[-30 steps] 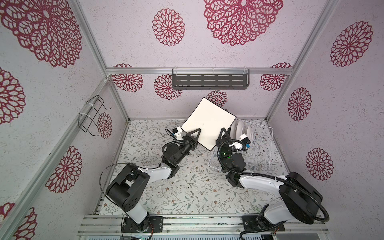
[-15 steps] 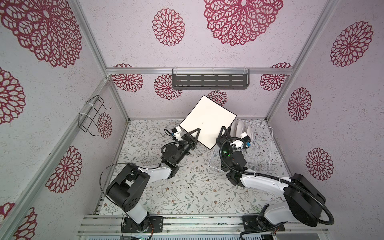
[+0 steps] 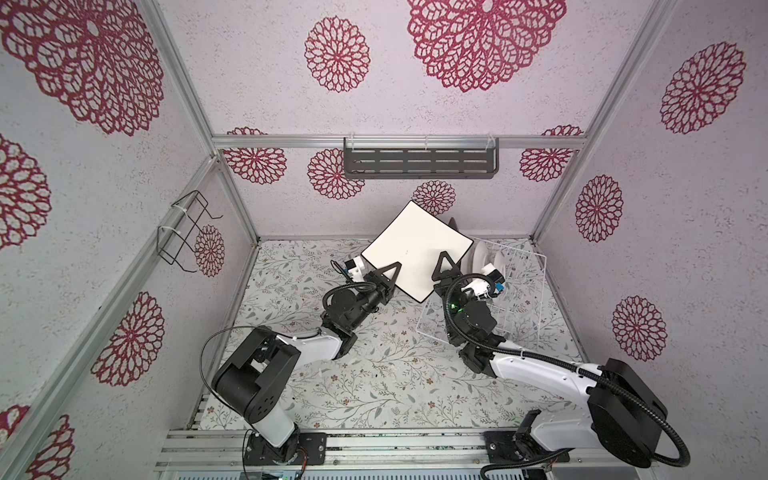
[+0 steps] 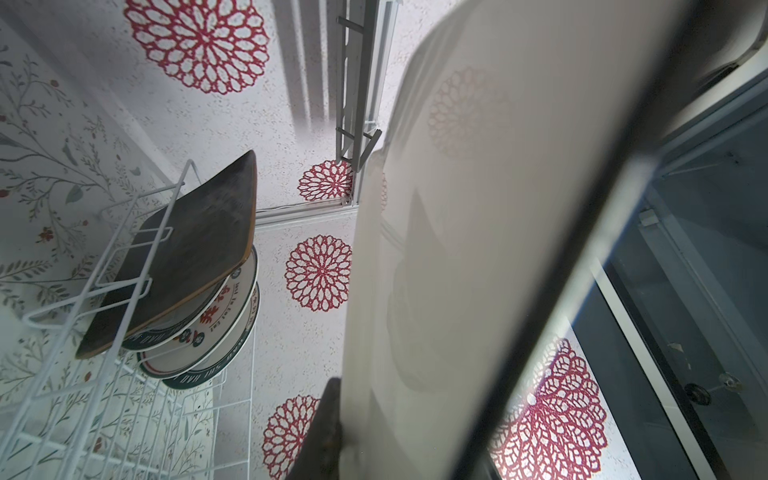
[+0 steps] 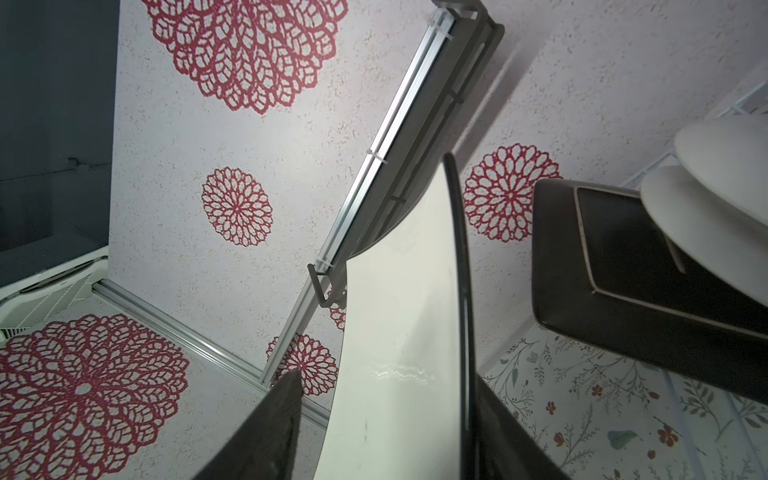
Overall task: Unload the plates from the dish rack
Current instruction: 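Open the right gripper to release the plate while the left gripper pulls it away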
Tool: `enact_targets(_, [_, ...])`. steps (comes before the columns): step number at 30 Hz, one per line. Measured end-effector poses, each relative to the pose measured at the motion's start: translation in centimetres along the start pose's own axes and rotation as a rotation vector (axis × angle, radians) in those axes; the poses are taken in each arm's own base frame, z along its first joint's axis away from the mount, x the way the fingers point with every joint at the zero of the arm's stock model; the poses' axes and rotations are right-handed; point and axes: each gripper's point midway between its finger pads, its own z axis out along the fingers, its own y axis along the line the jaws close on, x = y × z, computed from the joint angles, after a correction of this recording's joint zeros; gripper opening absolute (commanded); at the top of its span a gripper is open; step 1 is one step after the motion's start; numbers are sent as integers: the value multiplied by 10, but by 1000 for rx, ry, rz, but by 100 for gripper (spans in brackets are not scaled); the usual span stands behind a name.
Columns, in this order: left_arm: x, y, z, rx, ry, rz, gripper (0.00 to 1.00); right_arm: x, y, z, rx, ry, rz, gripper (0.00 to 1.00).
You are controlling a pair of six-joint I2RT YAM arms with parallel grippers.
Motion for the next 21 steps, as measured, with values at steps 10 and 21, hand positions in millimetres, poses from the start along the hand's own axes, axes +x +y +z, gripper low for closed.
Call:
enact_targets(10, [-12,8,-4,-61,-14,22,0,-10,3,-6,3,-2,33,96])
enact_targets(21, [-41,19,-14,-159,-82,51,0,-23,-6,-6,16,-12,86,99])
